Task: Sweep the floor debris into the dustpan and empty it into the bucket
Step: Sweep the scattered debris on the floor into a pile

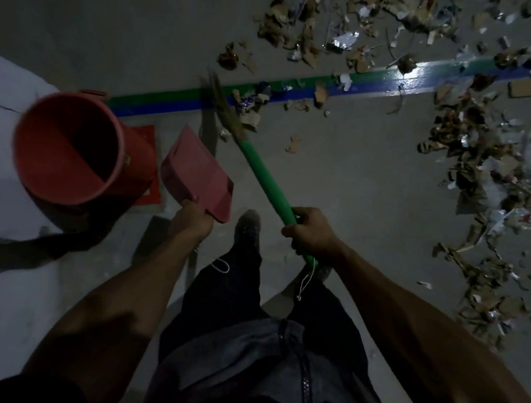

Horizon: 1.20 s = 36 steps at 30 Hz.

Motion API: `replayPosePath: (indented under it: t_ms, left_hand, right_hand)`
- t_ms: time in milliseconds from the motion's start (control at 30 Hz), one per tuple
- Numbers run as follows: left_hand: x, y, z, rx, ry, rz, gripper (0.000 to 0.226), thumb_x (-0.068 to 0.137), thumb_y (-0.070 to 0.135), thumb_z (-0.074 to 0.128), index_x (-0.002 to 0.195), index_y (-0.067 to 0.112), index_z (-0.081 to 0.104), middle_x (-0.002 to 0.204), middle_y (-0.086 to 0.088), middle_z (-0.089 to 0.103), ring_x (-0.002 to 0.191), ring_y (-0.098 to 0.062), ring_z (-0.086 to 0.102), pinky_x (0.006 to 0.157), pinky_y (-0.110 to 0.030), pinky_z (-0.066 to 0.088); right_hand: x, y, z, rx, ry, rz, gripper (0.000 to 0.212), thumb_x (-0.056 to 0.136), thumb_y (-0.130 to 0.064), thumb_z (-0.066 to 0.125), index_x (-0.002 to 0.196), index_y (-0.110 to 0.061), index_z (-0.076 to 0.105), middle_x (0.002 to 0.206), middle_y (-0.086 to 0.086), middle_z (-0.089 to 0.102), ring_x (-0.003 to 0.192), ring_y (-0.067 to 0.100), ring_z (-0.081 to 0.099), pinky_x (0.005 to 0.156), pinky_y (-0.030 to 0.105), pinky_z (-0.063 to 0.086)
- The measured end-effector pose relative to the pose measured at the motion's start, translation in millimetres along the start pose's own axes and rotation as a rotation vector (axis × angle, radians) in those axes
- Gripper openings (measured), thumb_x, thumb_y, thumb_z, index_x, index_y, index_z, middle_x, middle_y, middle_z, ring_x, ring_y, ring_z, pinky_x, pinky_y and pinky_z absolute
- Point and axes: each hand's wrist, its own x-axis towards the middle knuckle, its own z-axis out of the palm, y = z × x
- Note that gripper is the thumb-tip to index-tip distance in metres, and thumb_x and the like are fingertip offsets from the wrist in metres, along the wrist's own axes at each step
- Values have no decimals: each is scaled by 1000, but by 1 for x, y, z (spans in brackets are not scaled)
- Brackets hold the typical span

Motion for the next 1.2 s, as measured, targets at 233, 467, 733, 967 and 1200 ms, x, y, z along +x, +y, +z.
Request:
replayPosePath:
  t_ms: [233, 467, 733, 967, 1200]
  left_hand:
    - [65, -23, -35, 156, -60, 101, 49, 96, 29, 51, 138, 3, 44, 135, -27, 47, 117, -42, 52, 94, -44, 46]
    - [101, -21, -43, 16, -68, 110, 46, 98, 26, 48, 135, -2, 44, 123, -29, 55, 105, -42, 56, 78, -37, 43]
    - [112, -3, -52, -320, -40, 77, 25, 89, 36, 55, 92, 11, 55, 69, -7, 59, 54, -21, 56, 36, -19, 36]
    - [116, 2, -63, -479, -68, 37, 28, 74, 34, 58, 85, 8, 60, 69, -8, 63, 46, -19, 55, 37, -19, 38]
    - [120, 10, -68, -483, -72, 70, 41, 69, 35, 57, 90, 1, 63, 65, -10, 61, 44, -20, 54, 41, -22, 40]
  right_hand:
    - [58, -30, 37, 27, 34, 186, 44, 81, 0, 69, 123, 4, 59, 70, 13, 61, 43, 19, 56, 41, 26, 46]
    - [94, -47, -3, 474, 397, 264, 25, 78, 7, 66, 102, 13, 61, 66, 13, 56, 35, 14, 51, 38, 21, 41]
    - [102, -67, -61, 858, 589, 263, 5, 87, -3, 61, 85, 0, 57, 62, 8, 57, 40, 13, 53, 38, 20, 40]
    - [28, -49, 28, 612, 435, 184, 3, 90, 4, 56, 91, 2, 53, 66, 14, 50, 34, 16, 47, 35, 23, 39]
    - [-3, -40, 61, 435, 240, 299, 33, 90, 1, 64, 120, -6, 52, 68, 11, 56, 30, 12, 49, 33, 22, 41]
